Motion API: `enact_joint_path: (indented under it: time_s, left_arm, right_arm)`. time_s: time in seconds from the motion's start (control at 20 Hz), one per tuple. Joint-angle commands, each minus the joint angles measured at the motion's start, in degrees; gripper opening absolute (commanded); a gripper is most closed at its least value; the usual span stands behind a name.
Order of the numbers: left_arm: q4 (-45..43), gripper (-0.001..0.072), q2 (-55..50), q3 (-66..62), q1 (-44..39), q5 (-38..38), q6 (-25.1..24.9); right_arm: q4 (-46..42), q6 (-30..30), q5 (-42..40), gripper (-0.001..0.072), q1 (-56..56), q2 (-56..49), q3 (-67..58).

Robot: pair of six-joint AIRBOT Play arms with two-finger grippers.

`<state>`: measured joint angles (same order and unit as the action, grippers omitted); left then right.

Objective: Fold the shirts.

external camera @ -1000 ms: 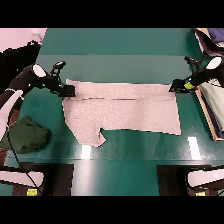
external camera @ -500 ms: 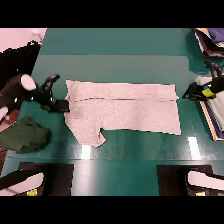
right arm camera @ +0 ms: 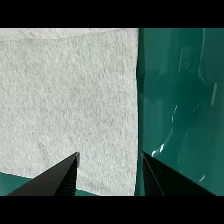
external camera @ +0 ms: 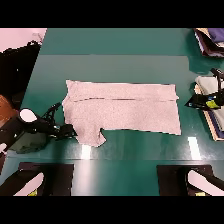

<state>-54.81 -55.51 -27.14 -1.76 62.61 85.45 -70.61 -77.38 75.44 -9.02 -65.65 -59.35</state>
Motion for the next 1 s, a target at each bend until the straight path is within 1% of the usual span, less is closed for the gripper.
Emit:
enact_joint_path:
  time_s: [0.0, 0.15, 0.3, 0.35, 0.4, 0.45, 0.65, 0.8, 0.95]
  left_arm:
    - [4.48, 0.0415, 0.87, 2.69, 0.02, -6.47, 0.09]
    - [4.68, 0.0414, 0.85, 2.69, 0.02, -9.97, 0.13]
    - [6.19, 0.0413, 0.87, 2.69, 0.02, -10.29, 0.11]
    - [6.21, 0.0341, 0.87, 2.69, 0.02, -10.03, 0.11]
    - [6.21, 0.0106, 0.87, 2.69, 0.02, -10.01, 0.07]
    - [6.21, 0.0030, 0.87, 2.69, 0.02, -10.12, 0.00]
    - [6.21, 0.0020, 0.87, 2.32, 0.02, -8.57, -0.44]
    - [6.58, 0.0019, 0.87, 0.96, 0.02, -5.49, -3.17]
    - [6.56, 0.0020, 0.87, -0.02, 0.02, -5.68, -3.41]
  right_arm:
    - [0.63, 0.11, 0.00, 0.0449, -0.07, 1.46, 0.87]
    - [0.63, 0.11, 1.62, 0.0448, -0.09, 1.44, 0.90]
    - [0.59, 1.01, 3.30, 0.0448, -0.22, 1.42, 0.92]
    - [0.37, 1.03, 3.89, 0.0448, -0.33, 1.42, 0.92]
    - [0.44, 1.22, 4.57, 0.0448, -0.83, 1.40, 0.96]
    - [0.52, 1.22, 4.94, 0.0448, -1.68, 1.42, 1.46]
    - [0.46, 1.49, 4.85, 0.0449, -7.78, 1.42, 10.69]
    - [1.16, 2.03, 1.57, 0.0456, -14.56, 1.38, 19.26]
    - [8.98, 6.43, -0.50, 0.0450, -18.75, 1.38, 25.05]
